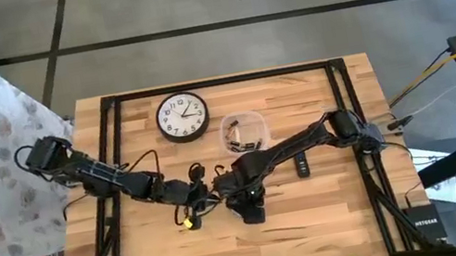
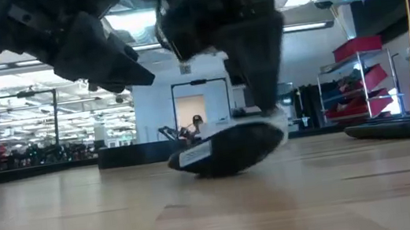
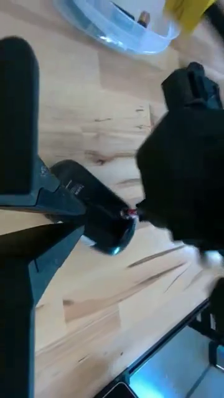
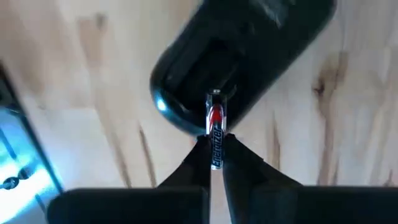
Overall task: Insert battery
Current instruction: Insert the silver battery into the computer mouse
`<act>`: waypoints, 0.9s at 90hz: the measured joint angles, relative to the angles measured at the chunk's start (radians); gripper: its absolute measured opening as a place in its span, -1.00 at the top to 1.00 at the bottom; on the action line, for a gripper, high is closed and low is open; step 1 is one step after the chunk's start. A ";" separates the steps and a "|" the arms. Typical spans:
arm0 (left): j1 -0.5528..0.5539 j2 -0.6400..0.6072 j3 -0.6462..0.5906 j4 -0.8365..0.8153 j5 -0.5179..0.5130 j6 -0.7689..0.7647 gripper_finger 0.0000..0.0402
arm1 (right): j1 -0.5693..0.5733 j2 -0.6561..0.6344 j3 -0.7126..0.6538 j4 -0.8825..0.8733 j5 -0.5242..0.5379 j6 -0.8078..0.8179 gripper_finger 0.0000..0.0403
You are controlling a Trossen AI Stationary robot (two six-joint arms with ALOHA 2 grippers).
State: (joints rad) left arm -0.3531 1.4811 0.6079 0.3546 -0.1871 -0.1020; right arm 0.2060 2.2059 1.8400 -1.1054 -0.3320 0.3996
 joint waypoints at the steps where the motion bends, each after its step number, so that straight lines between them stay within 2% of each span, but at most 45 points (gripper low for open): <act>1: 0.000 0.000 0.000 0.000 0.000 0.001 0.92 | 0.000 0.000 0.003 0.001 0.000 0.005 1.00; 15: 0.001 0.000 0.000 -0.019 0.001 0.011 0.92 | -0.002 0.000 0.013 0.004 -0.042 0.098 1.00; 28: 0.006 0.000 0.000 -0.030 0.000 0.087 0.90 | -0.002 0.009 0.013 0.032 -0.097 0.191 1.00; 50: 0.071 0.000 -0.003 -0.038 0.002 0.140 0.75 | 0.020 0.076 0.012 0.111 -0.243 0.194 1.00; 71: 0.105 0.001 -0.012 -0.036 0.001 0.106 0.70 | 0.054 0.084 0.014 0.164 -0.180 0.230 1.00; 81: 0.106 0.001 -0.012 -0.057 0.027 0.076 0.70 | 0.056 0.084 0.014 0.135 -0.151 0.267 1.00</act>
State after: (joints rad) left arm -0.2467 1.4822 0.5957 0.2978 -0.1596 -0.0265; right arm 0.2615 2.2902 1.8542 -0.9703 -0.4828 0.6662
